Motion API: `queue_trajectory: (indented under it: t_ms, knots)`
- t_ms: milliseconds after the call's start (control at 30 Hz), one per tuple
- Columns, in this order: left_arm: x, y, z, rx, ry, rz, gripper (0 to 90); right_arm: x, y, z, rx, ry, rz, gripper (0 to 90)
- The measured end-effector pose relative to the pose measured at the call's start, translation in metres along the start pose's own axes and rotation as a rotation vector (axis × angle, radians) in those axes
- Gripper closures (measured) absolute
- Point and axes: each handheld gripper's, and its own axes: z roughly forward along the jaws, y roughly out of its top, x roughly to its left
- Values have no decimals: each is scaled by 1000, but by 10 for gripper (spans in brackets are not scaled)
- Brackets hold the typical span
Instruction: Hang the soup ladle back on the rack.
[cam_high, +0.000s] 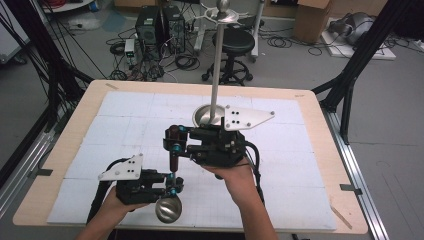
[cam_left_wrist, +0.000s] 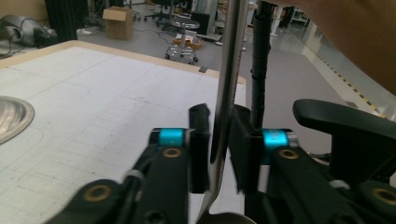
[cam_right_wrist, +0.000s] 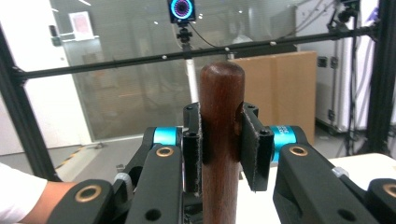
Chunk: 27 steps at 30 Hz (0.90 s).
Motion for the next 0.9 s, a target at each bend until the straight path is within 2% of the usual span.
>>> queue_trajectory:
  t_ms: [133, 200, 267, 300, 433, 533, 600, 733, 767, 900]
  knots:
    - [-3, 0, 1, 2, 21, 23, 833, 0, -2, -1, -11, 12, 1, 726]
    - [-4, 1, 0, 12, 54, 10, 837, -1, -3, -2, -20, -9, 17, 702]
    - [-3, 2, 0, 30, 107, -2, 837, 1, -4, -3, -50, -85, 31, 487]
    - [-3, 2, 0, 32, 127, -12, 838, 1, -5, -4, -49, -121, 40, 457]
    - [-2, 4, -2, 19, 165, -38, 838, 8, -10, -2, 13, -204, -1, 424]
    - [-2, 6, -1, 28, 190, -26, 838, 11, -16, 4, 77, -255, -32, 427]
    - [-4, 7, 0, 27, 198, -25, 838, 10, -20, 7, 92, -266, -31, 439]
    - [-3, 9, 1, 22, 213, -34, 838, 10, -26, 11, 111, -308, -42, 506]
    - [-3, 10, 1, 22, 216, -36, 838, 10, -27, 11, 110, -332, -54, 519]
    - [-1, 10, 2, 20, 245, -48, 838, 11, -30, 9, 95, -373, -74, 560]
